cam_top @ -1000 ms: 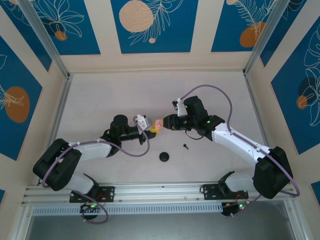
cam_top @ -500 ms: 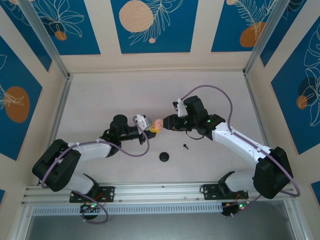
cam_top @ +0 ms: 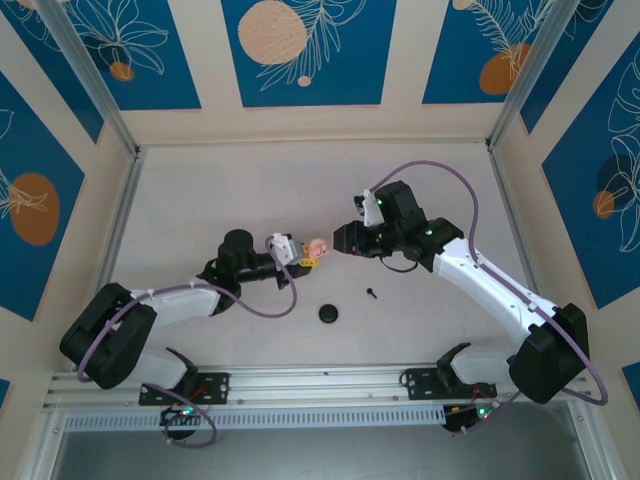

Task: Insert wireless bluetooth earbuds into charging case

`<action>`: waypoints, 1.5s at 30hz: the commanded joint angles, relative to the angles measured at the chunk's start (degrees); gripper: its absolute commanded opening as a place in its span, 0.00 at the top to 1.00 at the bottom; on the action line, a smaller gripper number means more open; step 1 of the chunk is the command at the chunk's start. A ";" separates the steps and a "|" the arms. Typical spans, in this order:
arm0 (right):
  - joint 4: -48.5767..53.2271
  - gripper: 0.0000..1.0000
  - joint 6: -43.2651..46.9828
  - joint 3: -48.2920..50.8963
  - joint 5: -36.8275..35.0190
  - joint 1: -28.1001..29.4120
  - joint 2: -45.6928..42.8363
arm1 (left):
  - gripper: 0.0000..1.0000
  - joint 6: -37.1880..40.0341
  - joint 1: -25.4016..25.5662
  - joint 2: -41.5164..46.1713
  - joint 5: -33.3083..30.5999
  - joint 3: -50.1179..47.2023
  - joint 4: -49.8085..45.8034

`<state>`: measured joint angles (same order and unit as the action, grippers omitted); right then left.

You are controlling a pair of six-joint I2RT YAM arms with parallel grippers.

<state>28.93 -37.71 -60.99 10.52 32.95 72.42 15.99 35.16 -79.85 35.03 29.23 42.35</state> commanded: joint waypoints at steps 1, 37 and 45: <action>4.15 0.69 0.46 -2.35 0.74 0.74 -0.02 | 0.89 3.32 0.97 1.54 0.44 -0.76 -0.97; 4.90 0.79 -3.86 -5.45 4.93 1.79 8.97 | 0.89 4.59 1.14 2.95 -0.11 0.03 -3.39; 4.71 0.79 -8.77 -4.28 9.70 1.77 9.23 | 0.89 4.69 1.14 2.90 -0.57 -0.05 -3.48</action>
<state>32.14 -43.53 -64.88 16.40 34.50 80.93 19.25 35.44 -78.41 34.20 29.12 37.63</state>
